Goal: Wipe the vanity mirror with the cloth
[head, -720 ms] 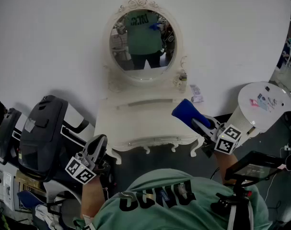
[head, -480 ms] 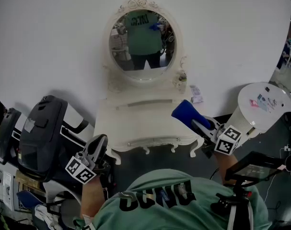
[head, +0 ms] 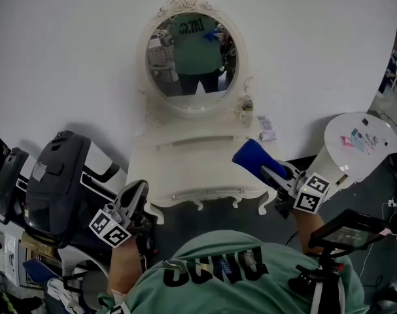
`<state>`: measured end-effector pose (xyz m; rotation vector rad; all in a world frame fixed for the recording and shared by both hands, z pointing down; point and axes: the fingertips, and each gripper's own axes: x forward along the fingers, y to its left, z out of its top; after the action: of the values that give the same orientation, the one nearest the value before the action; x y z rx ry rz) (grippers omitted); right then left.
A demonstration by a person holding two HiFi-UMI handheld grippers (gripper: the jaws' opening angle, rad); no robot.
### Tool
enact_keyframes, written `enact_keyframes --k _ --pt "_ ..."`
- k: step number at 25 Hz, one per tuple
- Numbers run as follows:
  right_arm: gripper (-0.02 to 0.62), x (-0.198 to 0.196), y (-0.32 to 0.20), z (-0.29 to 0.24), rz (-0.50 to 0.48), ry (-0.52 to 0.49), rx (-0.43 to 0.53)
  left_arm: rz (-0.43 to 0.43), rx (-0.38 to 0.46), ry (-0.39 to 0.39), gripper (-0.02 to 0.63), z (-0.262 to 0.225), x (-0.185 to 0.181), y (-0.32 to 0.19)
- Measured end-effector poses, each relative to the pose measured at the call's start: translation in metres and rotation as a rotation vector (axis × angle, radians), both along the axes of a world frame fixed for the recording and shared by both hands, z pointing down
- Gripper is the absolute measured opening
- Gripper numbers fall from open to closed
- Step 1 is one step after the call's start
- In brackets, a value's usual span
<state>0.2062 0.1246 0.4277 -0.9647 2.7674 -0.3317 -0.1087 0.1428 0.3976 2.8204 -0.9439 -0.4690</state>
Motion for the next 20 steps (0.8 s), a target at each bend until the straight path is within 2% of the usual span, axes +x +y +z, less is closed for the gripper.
enact_keyframes --k 5,20 --pt "0.052 0.027 0.003 0.002 -0.003 0.002 -0.007 0.012 -0.005 -0.011 0.0 -0.001 0.028 -0.005" --pt "0.052 0.12 0.009 0.018 -0.082 -0.003 -0.036 0.009 -0.047 -0.059 0.0 0.007 0.145 -0.005"
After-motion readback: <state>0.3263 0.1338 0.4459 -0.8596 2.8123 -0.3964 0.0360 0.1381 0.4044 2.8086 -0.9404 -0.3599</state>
